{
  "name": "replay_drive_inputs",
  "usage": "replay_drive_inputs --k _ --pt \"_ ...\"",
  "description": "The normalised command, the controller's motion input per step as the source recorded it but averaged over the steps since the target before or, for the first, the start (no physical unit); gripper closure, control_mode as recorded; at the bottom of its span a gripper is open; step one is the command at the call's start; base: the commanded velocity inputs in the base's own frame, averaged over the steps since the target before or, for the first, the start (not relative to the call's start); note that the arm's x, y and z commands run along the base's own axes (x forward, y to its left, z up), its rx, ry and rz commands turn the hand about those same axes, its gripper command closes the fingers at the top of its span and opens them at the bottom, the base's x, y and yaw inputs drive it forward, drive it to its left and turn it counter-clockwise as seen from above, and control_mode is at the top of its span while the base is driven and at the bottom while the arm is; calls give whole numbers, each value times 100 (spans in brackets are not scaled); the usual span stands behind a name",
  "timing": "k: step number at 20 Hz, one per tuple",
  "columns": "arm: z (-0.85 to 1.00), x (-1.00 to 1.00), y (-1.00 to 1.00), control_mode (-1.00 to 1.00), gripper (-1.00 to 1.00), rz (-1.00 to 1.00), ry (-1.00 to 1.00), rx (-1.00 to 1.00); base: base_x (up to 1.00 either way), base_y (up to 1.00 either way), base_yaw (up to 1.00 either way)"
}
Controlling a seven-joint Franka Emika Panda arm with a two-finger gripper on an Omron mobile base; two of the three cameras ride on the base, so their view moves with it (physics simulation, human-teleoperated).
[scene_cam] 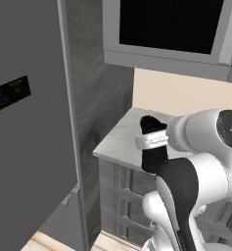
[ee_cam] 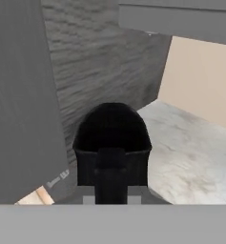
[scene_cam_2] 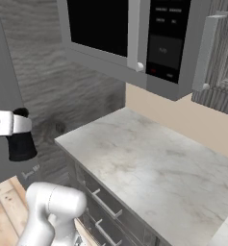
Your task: Move the sausage and pickle from the second highest shelf to the top shelf to make space. Then, place the pitcher from the counter on the cleared second highest shelf.
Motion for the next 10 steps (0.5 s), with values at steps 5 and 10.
replay_drive_inputs --k 5,10 --pt "0 -10 -46 -100 100 0 -5 2 0 0 0" --pt "0 0 -21 -100 100 0 -2 2 0 0 0"
